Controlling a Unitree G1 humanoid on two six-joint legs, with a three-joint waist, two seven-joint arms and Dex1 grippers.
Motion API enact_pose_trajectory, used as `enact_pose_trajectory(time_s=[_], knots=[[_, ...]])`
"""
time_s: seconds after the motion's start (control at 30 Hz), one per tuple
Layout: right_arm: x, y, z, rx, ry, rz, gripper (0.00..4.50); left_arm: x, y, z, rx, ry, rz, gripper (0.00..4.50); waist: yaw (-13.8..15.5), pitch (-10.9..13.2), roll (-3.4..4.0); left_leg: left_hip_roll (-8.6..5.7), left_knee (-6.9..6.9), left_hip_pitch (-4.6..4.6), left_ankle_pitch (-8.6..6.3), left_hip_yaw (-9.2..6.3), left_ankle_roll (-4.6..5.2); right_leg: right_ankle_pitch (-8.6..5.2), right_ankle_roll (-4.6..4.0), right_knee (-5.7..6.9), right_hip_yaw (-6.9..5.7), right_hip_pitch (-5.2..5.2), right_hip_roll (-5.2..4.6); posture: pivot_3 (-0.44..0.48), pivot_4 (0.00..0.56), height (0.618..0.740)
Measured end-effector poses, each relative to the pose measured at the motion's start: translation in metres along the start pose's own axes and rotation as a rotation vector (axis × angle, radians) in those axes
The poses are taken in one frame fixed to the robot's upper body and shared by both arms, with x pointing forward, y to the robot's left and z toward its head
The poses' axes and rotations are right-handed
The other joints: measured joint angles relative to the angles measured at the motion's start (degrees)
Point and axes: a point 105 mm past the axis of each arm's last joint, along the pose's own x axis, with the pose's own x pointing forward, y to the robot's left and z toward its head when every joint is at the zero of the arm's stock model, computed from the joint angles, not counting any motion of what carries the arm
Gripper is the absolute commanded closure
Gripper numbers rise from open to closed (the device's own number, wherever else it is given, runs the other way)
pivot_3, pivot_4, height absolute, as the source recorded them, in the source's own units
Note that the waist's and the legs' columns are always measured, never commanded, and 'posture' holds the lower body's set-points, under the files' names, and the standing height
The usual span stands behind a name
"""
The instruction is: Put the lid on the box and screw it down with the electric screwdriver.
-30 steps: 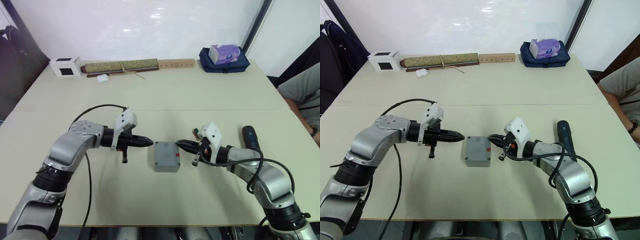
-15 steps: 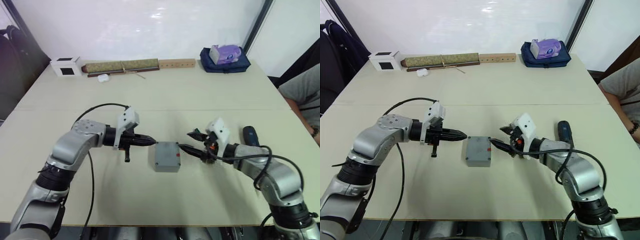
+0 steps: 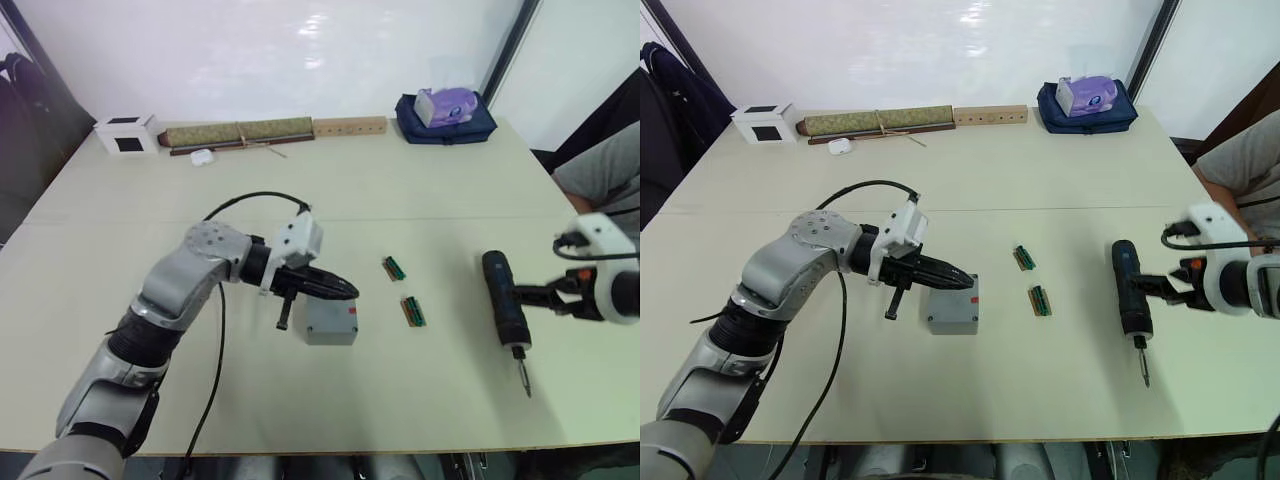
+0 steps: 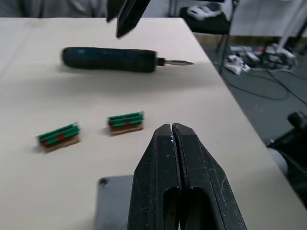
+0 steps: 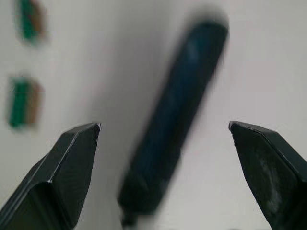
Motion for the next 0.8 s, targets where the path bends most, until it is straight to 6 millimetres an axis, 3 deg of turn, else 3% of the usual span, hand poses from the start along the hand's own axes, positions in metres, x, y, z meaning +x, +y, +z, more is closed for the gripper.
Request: enact_pose_trajectory(time_s=[0.43,0.57,0.7,0.8], knots=[[0.021,-0.008,-0.014,0.101,0.148,0.03,0.06,0.011,-0.011,-0.003,0.017,-0.009,0.014,4.5,0.42,-0.01,0.02,-0.02,0.06,-0.05,0.0,0.0,0.0,0.0,0.02,-0.04,0.01,0.01,-0.06,0.0,0.15,0.74],[0.038,-0.008,-0.019,0.085,0.228,0.038,0.06,0.014,-0.017,-0.011,-0.029,-0.011,0.046,4.5,0.19,-0.01,0.02,-0.01,0.05,-0.03,0.0,-0.01,0.0,0.0,0.01,-0.04,0.0,0.0,-0.02,0.0,0.15,0.74],[0.044,-0.008,-0.013,0.061,0.251,0.05,0.06,0.011,-0.013,-0.013,-0.051,0.004,0.095,4.5,0.18,0.0,-0.08,-0.01,0.1,-0.01,0.0,-0.01,0.0,0.01,0.02,-0.05,-0.01,0.06,-0.03,0.0,0.15,0.74],[0.047,-0.008,-0.012,0.017,0.28,0.06,0.67,0.0,-0.012,-0.011,-0.059,0.024,0.124,4.5,0.01,-0.02,-0.17,0.04,0.1,0.03,0.0,-0.02,0.0,0.01,0.02,-0.06,-0.01,0.08,0.0,0.0,0.15,0.74]])
